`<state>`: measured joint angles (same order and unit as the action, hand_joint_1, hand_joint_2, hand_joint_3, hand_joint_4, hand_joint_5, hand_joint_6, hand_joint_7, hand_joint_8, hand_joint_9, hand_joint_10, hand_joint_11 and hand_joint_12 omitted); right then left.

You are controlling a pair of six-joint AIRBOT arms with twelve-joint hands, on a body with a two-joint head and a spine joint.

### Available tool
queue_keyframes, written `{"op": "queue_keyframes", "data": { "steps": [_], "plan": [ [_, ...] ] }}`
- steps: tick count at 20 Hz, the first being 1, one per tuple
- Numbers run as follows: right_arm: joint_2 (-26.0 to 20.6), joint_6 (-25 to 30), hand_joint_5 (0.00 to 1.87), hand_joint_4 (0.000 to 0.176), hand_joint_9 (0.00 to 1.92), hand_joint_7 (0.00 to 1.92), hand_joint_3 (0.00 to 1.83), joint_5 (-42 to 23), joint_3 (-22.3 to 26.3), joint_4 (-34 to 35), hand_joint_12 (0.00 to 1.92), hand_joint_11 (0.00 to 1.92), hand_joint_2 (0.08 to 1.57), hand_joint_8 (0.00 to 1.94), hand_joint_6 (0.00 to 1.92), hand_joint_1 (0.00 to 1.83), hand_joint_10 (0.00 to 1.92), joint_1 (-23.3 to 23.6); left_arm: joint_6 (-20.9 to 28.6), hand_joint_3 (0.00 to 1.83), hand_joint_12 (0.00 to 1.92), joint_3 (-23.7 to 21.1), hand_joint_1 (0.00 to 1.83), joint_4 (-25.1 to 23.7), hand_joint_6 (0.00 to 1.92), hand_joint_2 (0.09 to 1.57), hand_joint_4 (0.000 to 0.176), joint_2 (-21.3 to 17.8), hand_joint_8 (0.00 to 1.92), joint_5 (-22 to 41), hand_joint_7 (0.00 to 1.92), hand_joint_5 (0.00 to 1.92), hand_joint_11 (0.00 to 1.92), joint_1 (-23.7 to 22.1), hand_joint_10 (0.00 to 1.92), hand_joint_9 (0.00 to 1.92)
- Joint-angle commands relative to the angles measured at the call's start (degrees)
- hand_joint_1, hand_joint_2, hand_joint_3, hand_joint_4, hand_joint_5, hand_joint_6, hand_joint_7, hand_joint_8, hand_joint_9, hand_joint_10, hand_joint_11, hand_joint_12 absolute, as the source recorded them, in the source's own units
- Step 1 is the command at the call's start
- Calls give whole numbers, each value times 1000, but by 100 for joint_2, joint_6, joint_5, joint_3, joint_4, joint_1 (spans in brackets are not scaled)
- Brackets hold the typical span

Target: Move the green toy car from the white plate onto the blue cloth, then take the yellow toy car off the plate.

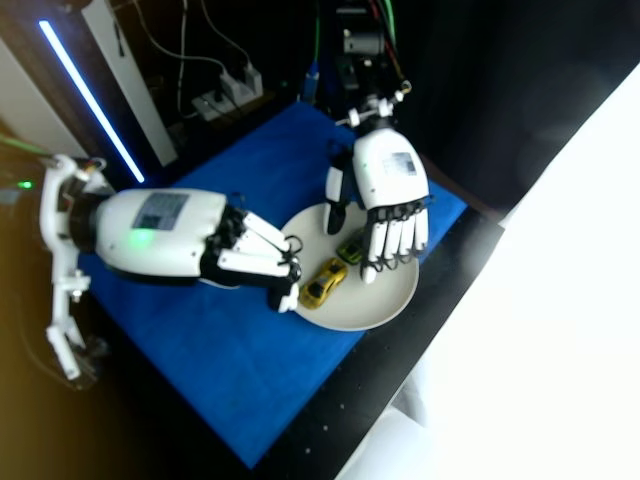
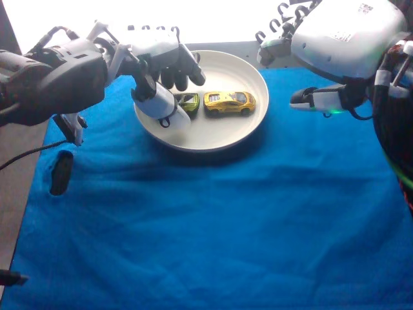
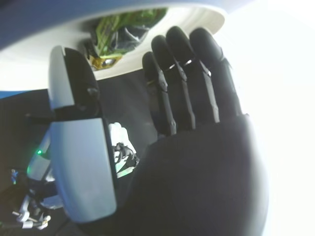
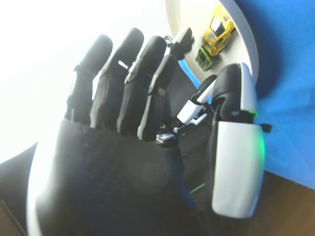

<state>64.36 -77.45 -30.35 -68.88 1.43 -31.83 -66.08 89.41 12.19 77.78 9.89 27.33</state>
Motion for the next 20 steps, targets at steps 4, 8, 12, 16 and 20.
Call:
{"op": "queue_keyframes", "data": {
  "steps": [4,8,12,16,20],
  "plan": [
    [-5,-28,706,0,545,837,3,-701,18,-17,1612,190,945,240,346,1068,841,87,-7,1,1645,94,1087,13,2,935,0,67,633,556,660,730,372,-35,1111,529],
    [-5,-28,733,0,570,862,1,-702,36,-17,1619,266,943,249,336,1090,910,87,-8,0,1850,152,1100,32,4,941,0,103,1209,513,590,750,541,-25,1483,577],
    [-5,-28,726,0,541,842,1,-707,52,-17,1638,258,944,254,321,1093,949,87,-10,2,1807,185,1134,56,11,964,0,136,1099,490,641,777,491,4,1394,577],
    [-5,-28,707,0,533,818,3,-728,75,-17,1635,257,956,296,310,1093,971,87,-10,20,1903,231,1316,89,33,1107,0,160,1194,468,829,881,464,10,1528,605],
    [-5,-27,718,0,572,813,0,-747,91,-17,1606,314,951,407,359,1160,966,87,-10,1,1783,255,1344,125,1149,1215,0,184,1348,461,790,732,416,34,1561,718]
  ]
}}
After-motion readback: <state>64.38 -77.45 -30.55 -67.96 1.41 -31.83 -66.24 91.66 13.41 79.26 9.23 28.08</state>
